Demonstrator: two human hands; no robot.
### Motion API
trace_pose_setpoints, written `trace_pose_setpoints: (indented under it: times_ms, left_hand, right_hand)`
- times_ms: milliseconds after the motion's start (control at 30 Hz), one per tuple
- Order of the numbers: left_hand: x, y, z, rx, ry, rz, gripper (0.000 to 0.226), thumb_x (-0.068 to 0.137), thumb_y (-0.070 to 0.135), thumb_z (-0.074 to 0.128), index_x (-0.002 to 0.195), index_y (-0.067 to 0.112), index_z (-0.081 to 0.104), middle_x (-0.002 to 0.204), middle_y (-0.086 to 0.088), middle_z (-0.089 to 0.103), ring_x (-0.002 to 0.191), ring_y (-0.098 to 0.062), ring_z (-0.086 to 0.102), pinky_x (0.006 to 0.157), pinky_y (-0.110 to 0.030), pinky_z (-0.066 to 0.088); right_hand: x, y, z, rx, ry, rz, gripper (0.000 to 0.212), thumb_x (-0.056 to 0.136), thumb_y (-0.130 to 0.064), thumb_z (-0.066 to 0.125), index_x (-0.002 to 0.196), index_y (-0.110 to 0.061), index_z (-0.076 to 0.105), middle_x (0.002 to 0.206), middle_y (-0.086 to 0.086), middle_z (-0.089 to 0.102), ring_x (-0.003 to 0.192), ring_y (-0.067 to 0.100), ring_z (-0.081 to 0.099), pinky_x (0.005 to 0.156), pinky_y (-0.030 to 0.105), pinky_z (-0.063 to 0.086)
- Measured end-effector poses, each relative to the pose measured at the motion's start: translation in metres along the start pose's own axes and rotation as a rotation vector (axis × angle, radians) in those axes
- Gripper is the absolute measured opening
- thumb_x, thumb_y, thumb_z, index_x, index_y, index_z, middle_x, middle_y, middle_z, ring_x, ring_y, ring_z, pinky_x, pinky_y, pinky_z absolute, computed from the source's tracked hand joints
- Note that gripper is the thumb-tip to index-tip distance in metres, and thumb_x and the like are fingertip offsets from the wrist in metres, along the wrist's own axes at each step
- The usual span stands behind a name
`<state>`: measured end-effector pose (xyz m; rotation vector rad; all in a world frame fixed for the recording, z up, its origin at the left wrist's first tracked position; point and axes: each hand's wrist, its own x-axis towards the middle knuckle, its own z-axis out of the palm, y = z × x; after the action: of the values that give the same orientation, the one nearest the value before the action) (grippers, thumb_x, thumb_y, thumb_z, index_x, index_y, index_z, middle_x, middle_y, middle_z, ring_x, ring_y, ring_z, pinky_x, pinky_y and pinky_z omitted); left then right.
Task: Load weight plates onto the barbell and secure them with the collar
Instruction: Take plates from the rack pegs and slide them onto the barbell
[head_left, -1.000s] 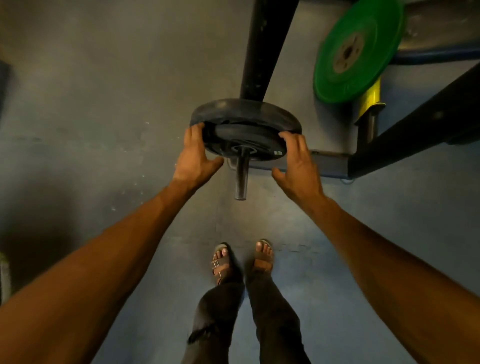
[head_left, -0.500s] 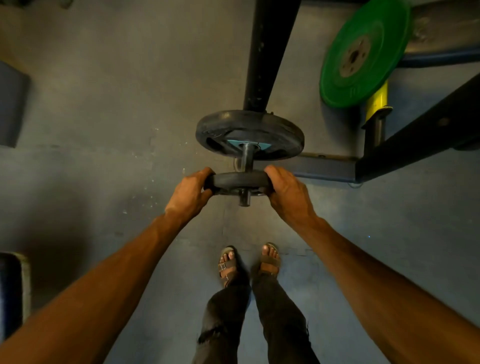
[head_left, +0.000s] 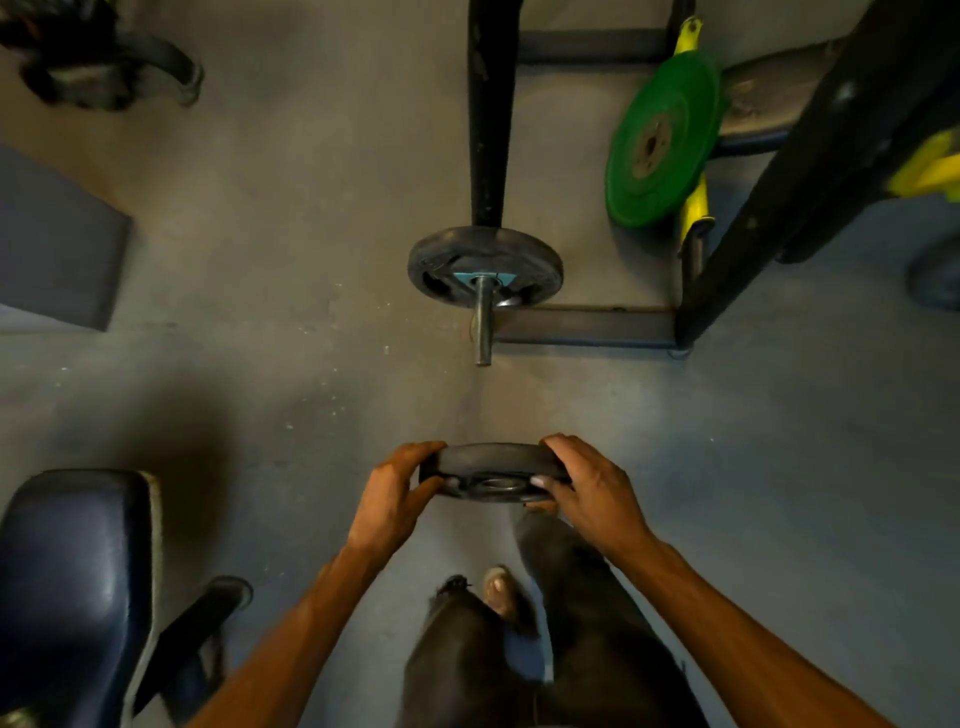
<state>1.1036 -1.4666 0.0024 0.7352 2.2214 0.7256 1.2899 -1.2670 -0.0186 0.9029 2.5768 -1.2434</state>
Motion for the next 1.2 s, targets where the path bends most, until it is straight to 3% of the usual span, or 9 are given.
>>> trace_pose_setpoints:
  times_ms: [133,233,300,433,600,833,1033,1200]
  left_hand:
    - [-0.061,0.043,-0.002,-0.002,-0.018,0.125,0.056,0.081,0.053,0.068,0.124,0.019,0.067,0.118,0.002,0.064,0.106,-0.011,0.055,0.083,-0.007,0.04]
    - [-0.098,0.069,0.006,0.012,-0.095,0.281,0.056,0.079,0.061,0.061,0.12,0.023,0.068,0.114,0.002,0.064,0.108,-0.017,0.058,0.092,-0.029,0.051]
    - [-0.124,0.091,0.016,0.017,-0.105,0.381,0.047,0.08,0.059,0.065,0.116,0.028,0.067,0.111,0.005,0.064,0.106,-0.017,0.06,0.089,-0.042,0.055]
    - [-0.174,0.151,0.038,0.06,-0.078,0.561,0.047,0.079,0.065,0.063,0.116,0.036,0.065,0.109,0.01,0.065,0.099,-0.011,0.064,0.084,-0.04,0.057]
    - [-0.218,0.224,0.075,0.07,-0.025,0.711,0.051,0.08,0.069,0.064,0.119,0.037,0.065,0.102,0.021,0.06,0.094,-0.009,0.065,0.081,-0.036,0.056]
    - [-0.237,0.31,0.135,0.152,0.031,0.761,0.05,0.081,0.068,0.06,0.116,0.034,0.069,0.095,0.012,0.064,0.089,-0.011,0.063,0.077,-0.042,0.055]
    - [-0.238,0.363,0.187,0.112,0.097,0.699,0.049,0.082,0.067,0.062,0.121,0.036,0.065,0.101,0.011,0.064,0.093,-0.014,0.066,0.081,-0.044,0.057]
    - [-0.225,0.381,0.211,0.063,0.136,0.606,0.056,0.078,0.071,0.063,0.119,0.033,0.069,0.103,0.01,0.066,0.097,-0.013,0.068,0.083,-0.043,0.057]
  right_hand:
    - [-0.091,-0.014,-0.028,0.059,0.103,0.027,0.049,0.094,-0.03,0.07,0.14,-0.018,0.056,0.135,0.004,0.063,0.123,0.024,0.06,0.102,0.027,0.048]
    - [-0.16,-0.018,-0.052,0.082,0.205,0.04,0.049,0.091,-0.025,0.074,0.137,-0.019,0.059,0.131,0.003,0.066,0.118,0.024,0.063,0.096,0.023,0.044]
    - [-0.208,-0.018,-0.071,0.052,0.269,0.042,0.048,0.089,-0.028,0.076,0.135,-0.021,0.06,0.128,0.001,0.068,0.113,0.021,0.065,0.093,0.025,0.047]
    - [-0.3,-0.016,-0.115,0.045,0.394,0.039,0.051,0.087,-0.032,0.078,0.134,-0.032,0.059,0.127,-0.01,0.068,0.114,0.014,0.066,0.097,0.035,0.054]
    - [-0.385,0.01,-0.164,0.001,0.536,0.071,0.059,0.085,-0.039,0.077,0.139,-0.04,0.054,0.134,-0.016,0.066,0.123,0.013,0.064,0.1,0.042,0.053]
    - [-0.429,0.067,-0.223,-0.005,0.667,0.054,0.055,0.083,-0.035,0.079,0.132,-0.042,0.056,0.131,-0.017,0.068,0.121,0.016,0.065,0.099,0.044,0.053]
    - [-0.431,0.123,-0.28,-0.058,0.638,0.022,0.046,0.085,-0.034,0.077,0.128,-0.037,0.06,0.126,-0.015,0.069,0.115,0.018,0.065,0.09,0.039,0.052]
    - [-0.408,0.153,-0.312,-0.098,0.594,-0.041,0.05,0.085,-0.035,0.077,0.133,-0.031,0.06,0.132,-0.01,0.067,0.118,0.023,0.065,0.092,0.04,0.053]
